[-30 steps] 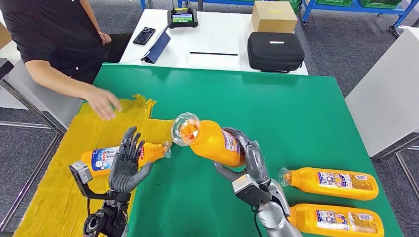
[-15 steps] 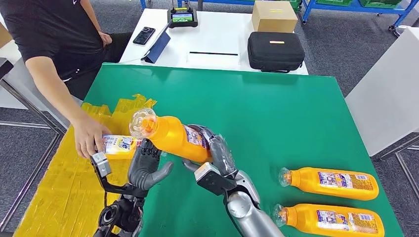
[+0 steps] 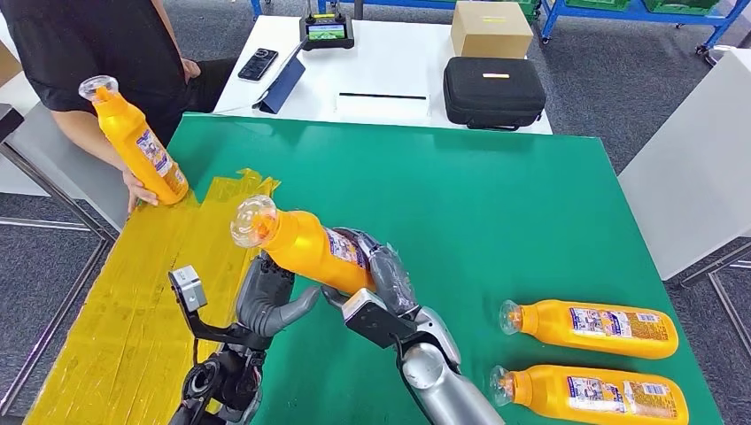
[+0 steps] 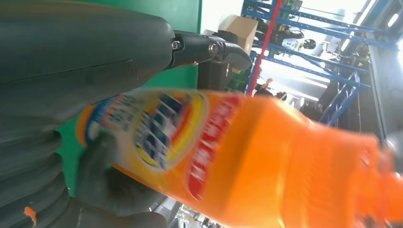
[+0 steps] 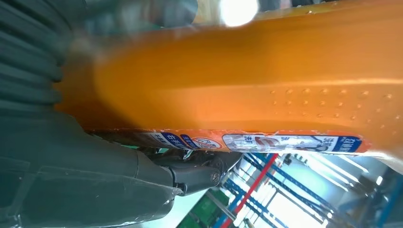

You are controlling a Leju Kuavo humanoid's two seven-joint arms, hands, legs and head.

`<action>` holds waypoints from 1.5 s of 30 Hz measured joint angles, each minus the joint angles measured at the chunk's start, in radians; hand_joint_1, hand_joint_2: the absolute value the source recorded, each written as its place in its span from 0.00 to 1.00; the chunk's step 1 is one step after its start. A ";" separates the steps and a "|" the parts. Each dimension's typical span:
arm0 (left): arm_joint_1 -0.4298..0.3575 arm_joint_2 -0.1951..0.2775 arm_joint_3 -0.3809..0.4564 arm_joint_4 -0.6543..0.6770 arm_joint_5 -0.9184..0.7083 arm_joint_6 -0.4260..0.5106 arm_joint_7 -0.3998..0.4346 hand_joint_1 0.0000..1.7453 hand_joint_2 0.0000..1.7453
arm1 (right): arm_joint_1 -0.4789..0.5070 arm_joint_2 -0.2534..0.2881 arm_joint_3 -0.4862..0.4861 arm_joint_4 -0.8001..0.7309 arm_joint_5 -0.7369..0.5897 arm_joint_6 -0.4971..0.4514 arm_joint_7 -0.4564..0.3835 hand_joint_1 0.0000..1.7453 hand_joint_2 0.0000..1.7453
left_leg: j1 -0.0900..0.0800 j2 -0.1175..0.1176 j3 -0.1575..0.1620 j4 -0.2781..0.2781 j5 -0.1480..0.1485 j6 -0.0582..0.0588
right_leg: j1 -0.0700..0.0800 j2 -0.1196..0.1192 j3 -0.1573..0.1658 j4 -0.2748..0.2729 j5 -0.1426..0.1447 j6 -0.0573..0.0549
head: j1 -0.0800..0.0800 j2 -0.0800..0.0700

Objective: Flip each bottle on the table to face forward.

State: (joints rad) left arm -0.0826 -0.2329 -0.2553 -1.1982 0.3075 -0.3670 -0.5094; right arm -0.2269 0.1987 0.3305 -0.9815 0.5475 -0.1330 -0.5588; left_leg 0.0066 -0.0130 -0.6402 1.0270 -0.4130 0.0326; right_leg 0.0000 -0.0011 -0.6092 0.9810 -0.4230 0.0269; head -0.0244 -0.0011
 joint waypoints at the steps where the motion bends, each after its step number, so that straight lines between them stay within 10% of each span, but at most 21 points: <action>1: -0.006 -0.001 -0.002 0.001 0.002 0.001 0.001 0.00 1.00 | -0.008 0.005 0.000 0.019 0.006 0.004 0.001 1.00 1.00 | 0.000 0.000 0.000 0.000 0.000 0.000 | 0.000 0.000 0.000 0.000 0.000 0.000 | 0.000 0.000; 12: -0.027 -0.002 0.015 0.035 0.034 0.011 0.011 0.00 1.00 | -0.098 0.110 0.057 0.326 0.106 -0.011 0.018 1.00 1.00 | 0.001 0.001 0.000 0.000 0.000 0.000 | 0.000 0.000 -0.001 0.000 0.000 0.000 | 0.000 0.000; 17: -0.023 -0.002 0.040 0.059 0.042 0.011 0.008 1.00 1.00 | -0.119 0.124 0.148 0.366 0.081 -0.025 0.102 1.00 1.00 | 0.000 0.002 -0.001 0.000 0.000 -0.001 | 0.000 0.000 -0.002 0.000 0.000 0.000 | 0.000 0.000; 37: 0.036 -0.001 0.090 0.026 0.033 0.031 0.008 1.00 1.00 | -0.158 0.124 0.329 0.432 -0.018 -0.082 0.156 1.00 1.00 | 0.000 0.003 -0.001 0.000 0.000 -0.001 | 0.000 0.001 -0.002 0.000 0.000 0.000 | 0.000 0.000; 38: 0.041 -0.001 0.091 0.020 0.028 0.035 0.008 1.00 1.00 | -0.158 0.124 0.332 0.435 -0.017 -0.089 0.153 0.97 1.00 | 0.000 0.003 -0.001 0.000 0.000 -0.001 | 0.000 0.001 -0.002 0.000 0.000 0.000 | 0.000 0.000; 40: 0.054 -0.001 0.094 0.003 0.016 0.045 0.007 1.00 1.00 | -0.157 0.124 0.335 0.438 -0.010 -0.106 0.143 0.48 1.00 | 0.000 0.003 -0.001 0.000 0.000 -0.001 | 0.000 0.001 -0.003 0.000 0.000 0.000 | 0.000 0.000; 42: 0.068 -0.001 0.100 -0.021 -0.003 0.059 0.006 1.00 1.00 | -0.149 0.124 0.334 0.436 0.007 -0.125 0.132 0.00 0.50 | 0.000 0.003 -0.001 0.000 0.000 -0.001 | 0.000 0.001 -0.003 0.000 0.000 0.000 | 0.000 0.000; 44: 0.081 0.001 0.110 -0.049 -0.043 0.087 -0.005 1.00 1.00 | -0.127 0.119 0.326 0.413 0.027 -0.137 0.120 0.00 0.00 | 0.000 0.003 -0.001 0.000 0.000 -0.001 | 0.000 0.001 -0.003 0.000 0.000 0.000 | 0.000 0.000; 45: 0.086 0.003 0.117 -0.065 -0.078 0.112 -0.017 1.00 1.00 | -0.108 0.112 0.319 0.386 0.038 -0.139 0.114 0.00 0.00 | 0.001 0.002 -0.001 0.000 0.000 -0.001 | 0.000 0.001 -0.003 0.000 0.000 0.000 | 0.000 0.000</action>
State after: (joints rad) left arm 0.0029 -0.2299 -0.1388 -1.2634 0.2293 -0.2547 -0.5260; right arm -0.3350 0.3107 0.6490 -0.5954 0.5859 -0.2719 -0.4450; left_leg 0.0072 -0.0105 -0.6416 1.0270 -0.4129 0.0319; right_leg 0.0001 -0.0001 -0.6120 0.9812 -0.4233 0.0264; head -0.0243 -0.0011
